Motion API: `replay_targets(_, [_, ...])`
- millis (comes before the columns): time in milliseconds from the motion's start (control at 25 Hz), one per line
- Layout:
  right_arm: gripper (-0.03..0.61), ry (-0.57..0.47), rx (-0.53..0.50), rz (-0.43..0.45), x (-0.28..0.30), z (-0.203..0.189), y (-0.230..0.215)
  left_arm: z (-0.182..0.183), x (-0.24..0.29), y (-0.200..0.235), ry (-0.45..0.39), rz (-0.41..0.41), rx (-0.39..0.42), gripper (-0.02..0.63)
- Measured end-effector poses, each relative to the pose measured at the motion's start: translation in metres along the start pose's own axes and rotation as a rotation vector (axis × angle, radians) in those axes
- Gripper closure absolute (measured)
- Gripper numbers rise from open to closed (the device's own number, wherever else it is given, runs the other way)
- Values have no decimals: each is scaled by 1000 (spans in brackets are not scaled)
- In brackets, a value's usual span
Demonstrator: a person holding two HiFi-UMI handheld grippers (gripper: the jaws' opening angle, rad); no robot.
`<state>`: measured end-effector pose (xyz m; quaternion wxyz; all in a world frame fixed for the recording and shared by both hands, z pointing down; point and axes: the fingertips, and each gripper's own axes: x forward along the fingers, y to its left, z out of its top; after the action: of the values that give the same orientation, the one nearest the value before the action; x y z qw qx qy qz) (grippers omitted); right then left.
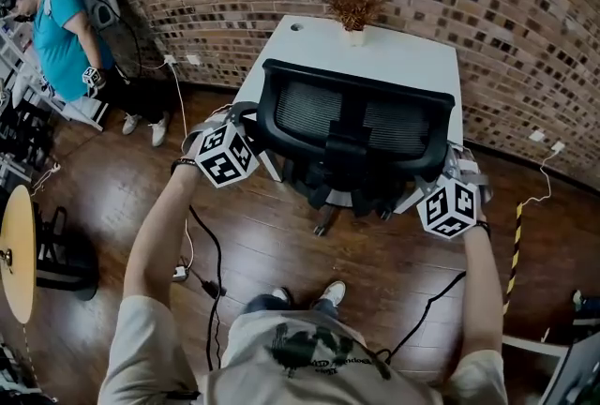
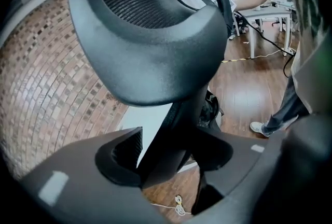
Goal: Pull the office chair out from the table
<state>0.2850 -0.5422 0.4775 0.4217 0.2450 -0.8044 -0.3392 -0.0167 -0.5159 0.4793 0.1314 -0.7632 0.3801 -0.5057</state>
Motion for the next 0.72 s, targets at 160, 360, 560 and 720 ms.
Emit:
replay_targets(160, [367,21,-3,0,-6,7,14,-8,-15,-8,-1,-14,5,314])
replay_targets(360, [370,62,6,-25,-26,28,30,-19,-38,-20,-45,-3,23,314])
replay_targets(560, [371,100,23,-30,-44,43,53,-28,-61,-34,-73,2,46,315])
replay_targets(720, [373,128,32,-33,-55,50,69,-35,-76,-45,-96,12,56,314])
